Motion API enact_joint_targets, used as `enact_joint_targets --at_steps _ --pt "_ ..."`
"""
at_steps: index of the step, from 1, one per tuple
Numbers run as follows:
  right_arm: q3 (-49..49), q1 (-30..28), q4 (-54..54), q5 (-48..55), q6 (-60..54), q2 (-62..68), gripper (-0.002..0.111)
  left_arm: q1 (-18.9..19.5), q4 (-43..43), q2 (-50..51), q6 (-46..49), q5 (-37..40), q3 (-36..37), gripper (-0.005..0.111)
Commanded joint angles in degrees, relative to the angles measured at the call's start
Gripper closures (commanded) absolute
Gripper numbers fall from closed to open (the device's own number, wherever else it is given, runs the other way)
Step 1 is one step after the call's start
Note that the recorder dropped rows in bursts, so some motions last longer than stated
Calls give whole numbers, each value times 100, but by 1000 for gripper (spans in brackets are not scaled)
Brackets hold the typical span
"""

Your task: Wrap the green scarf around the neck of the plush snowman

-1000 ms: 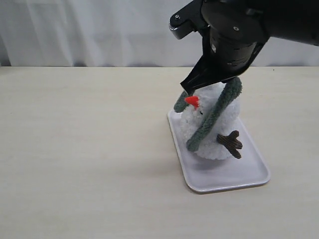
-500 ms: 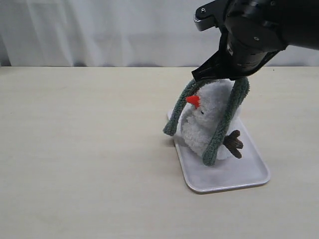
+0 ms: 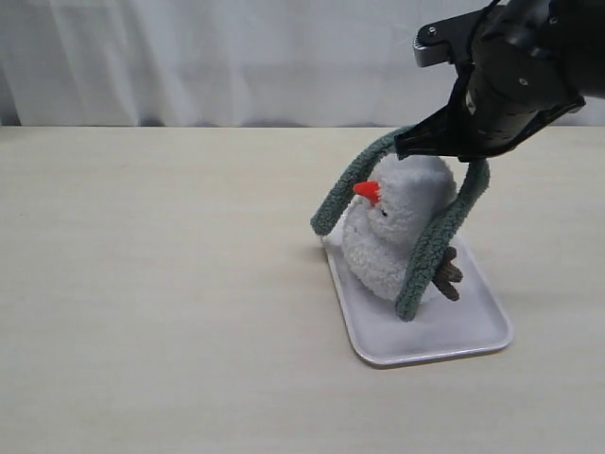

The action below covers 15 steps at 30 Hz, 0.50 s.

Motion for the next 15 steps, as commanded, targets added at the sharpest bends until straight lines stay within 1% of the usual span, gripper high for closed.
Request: enact_joint_targets --at_steps 1,7,15 --pt "47 -36 53 -139 10 207 104 9 -18 -15 -1 -66 19 107" --pt "47 -36 53 -52 33 535 104 9 -18 -15 -1 -75 19 107" --pt "47 -36 53 -39 33 609 104 9 -18 -15 -1 -75 19 107"
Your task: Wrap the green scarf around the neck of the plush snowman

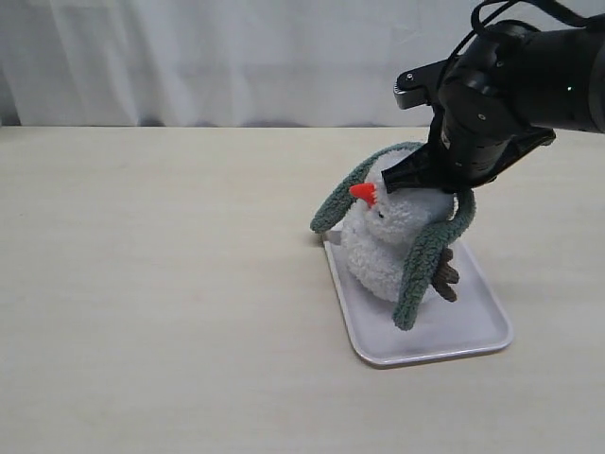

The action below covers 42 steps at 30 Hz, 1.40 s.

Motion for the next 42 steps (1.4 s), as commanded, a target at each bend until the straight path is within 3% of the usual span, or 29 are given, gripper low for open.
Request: enact_joint_targets --at_steps 1,9,13,22,27,32,39,42 --pt "23 -36 -6 47 17 16 102 9 -18 -15 -1 -75 19 107" --pt "11 -36 379 104 -29 -65 68 9 -18 -15 -1 -75 19 107" --pt "11 -36 422 345 -136 -269 57 9 -18 -15 -1 -75 19 107" --pt "11 -36 825 829 -876 -1018 55 9 -18 -15 -1 -57 19 107" --pt "11 -36 2277 933 -3656 -1374 56 9 -18 -15 -1 -57 19 107" --pt "210 -36 3734 1495 -6019 -1447 67 9 -18 -15 -1 -57 19 107" --pt "988 -36 3535 1074 -6264 -1447 68 9 -18 -15 -1 -57 19 107" --pt "1133 -36 3462 1002 -5456 -1447 68 9 -18 -15 -1 -57 19 107"
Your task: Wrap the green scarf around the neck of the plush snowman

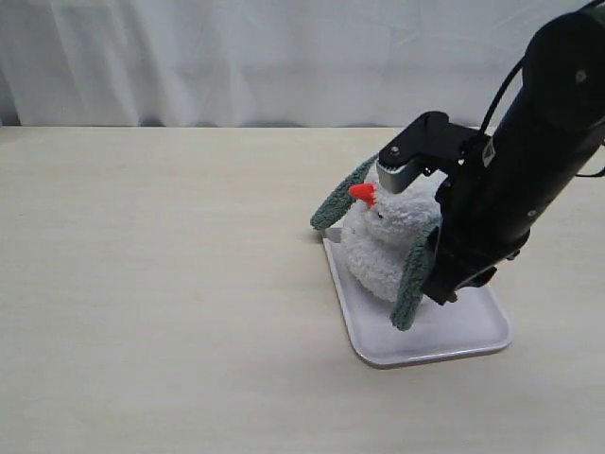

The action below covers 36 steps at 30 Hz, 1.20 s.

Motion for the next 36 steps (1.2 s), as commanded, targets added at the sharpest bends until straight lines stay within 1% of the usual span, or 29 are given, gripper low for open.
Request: enact_joint_targets --at_steps 1,3,4,6,9,19,21,24,26,28,31,33,35,36 --pt "227 -36 -176 -146 1008 -39 68 9 -18 -15 -1 -57 19 107" --pt "269 -36 0 -11 1578 -39 68 9 -18 -15 -1 -57 19 107" --pt "311 -36 235 28 1639 -39 68 9 -18 -15 -1 -57 19 107" --pt "472 -36 896 19 1485 -62 68 9 -18 -15 -1 -57 19 107" --pt "797 -36 1701 -264 918 -62 68 9 -18 -15 -1 -68 19 107" --pt "2293 -36 1559 -2490 1157 -62 67 9 -18 -15 -1 -68 19 107" --pt "2518 -36 1559 -3102 1157 -62 64 9 -18 -15 -1 -68 19 107" --pt "2828 -36 1627 -4068 1157 -62 57 9 -18 -15 -1 -68 19 107" --pt "2987 -36 1940 -4668 1161 -62 53 9 -18 -15 -1 -68 19 107" --pt "3024 -36 2206 -4875 1135 -62 52 9 -18 -15 -1 -68 19 107" --pt "3024 -36 2484 -4885 1135 -62 53 9 -18 -15 -1 -68 19 107" --pt "3024 -36 2497 -4977 1135 -62 53 9 -18 -15 -1 -68 19 107" --pt "3024 -36 2497 -5177 1135 -62 58 9 -18 -15 -1 -68 19 107" --pt "3024 -36 2512 -5245 1160 -62 62 9 -18 -15 -1 -68 19 107"
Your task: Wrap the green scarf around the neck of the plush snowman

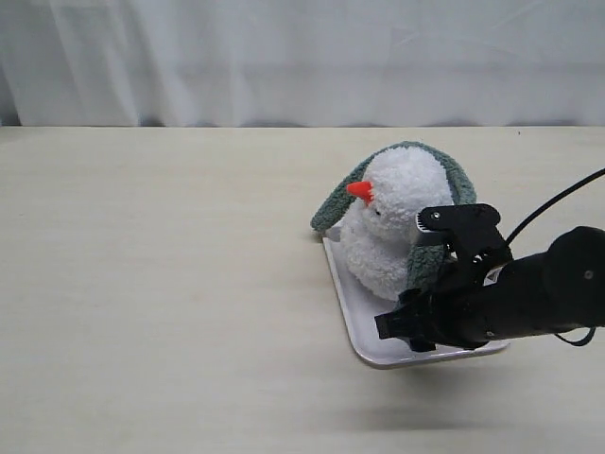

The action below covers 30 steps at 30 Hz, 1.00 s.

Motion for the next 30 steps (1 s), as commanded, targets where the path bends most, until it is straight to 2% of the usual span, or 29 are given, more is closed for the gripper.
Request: enact_joint_targets --at_steps 1,8,9,15,22,27,30 --pt "16 -23 148 -450 14 -53 67 9 -18 -15 -1 -68 19 107" --pt "16 488 260 -774 -78 -53 102 9 -18 -15 -1 -67 19 107" --pt "16 596 260 -802 -78 -53 104 9 -18 -15 -1 -67 19 107" --pt "2 1104 275 -1281 41 -53 104 9 -18 -15 -1 -67 19 107" --pt "2 1180 565 -2008 322 59 104 9 -18 -15 -1 -67 19 107" --pt "2 1180 565 -2275 334 677 104 9 -18 -15 -1 -67 19 107" --pt "2 1180 434 -2197 334 496 89 9 -18 -15 -1 -67 19 107"
